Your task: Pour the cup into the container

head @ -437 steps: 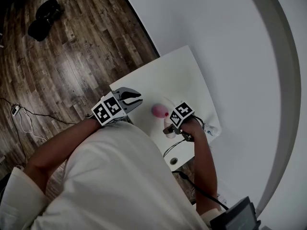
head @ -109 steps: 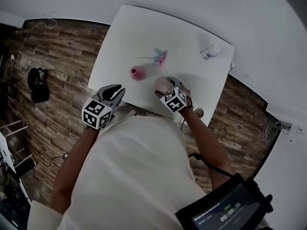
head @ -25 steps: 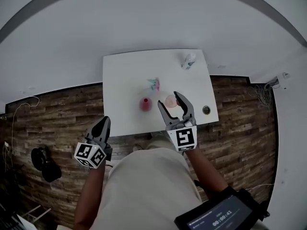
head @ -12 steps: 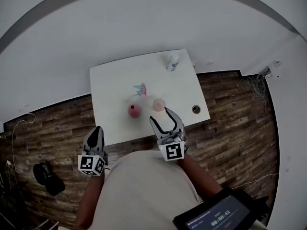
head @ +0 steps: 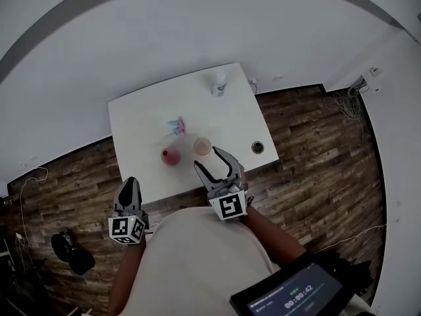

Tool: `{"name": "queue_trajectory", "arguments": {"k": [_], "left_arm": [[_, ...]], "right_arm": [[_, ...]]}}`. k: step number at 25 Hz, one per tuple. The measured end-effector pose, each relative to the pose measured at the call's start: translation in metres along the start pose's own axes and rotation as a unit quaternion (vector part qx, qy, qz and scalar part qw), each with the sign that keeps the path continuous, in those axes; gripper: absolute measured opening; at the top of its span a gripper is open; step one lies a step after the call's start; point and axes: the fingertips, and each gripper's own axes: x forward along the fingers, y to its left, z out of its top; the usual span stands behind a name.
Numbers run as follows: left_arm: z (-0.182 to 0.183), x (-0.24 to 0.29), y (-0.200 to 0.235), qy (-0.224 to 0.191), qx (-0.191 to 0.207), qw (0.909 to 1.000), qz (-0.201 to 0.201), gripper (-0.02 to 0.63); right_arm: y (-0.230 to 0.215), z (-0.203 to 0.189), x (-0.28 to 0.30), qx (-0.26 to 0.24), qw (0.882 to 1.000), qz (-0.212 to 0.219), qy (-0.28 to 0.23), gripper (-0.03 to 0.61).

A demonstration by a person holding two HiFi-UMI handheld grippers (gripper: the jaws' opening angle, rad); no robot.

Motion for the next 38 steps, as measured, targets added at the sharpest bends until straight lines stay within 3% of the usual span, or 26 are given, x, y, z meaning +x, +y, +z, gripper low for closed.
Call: {"name": "queue_trajectory", "arguments": {"k": [13,26,38], "left_arm": [[0.005,-0.005,0.005,0.002,0.007,1.0,0.0,0.014],[0.008,-0.068,0.033,-0.02,-0.015,0.9996,-0.015,0.014],[-0.028,-0.099,0.039,-0.009,-0.014,0.9988,-0.047,0.014]], "right_arm": [[-0.003,0.004,0.002,0.001,1.0,-0.005,-0.004,0.262],[0.052,0.017,-0.016,-0.01,0.999,-0.03,0.011,0.262],[0.093,0.021,-0.051,-0.01,0.998,-0.056,0.015,0.262]]}}
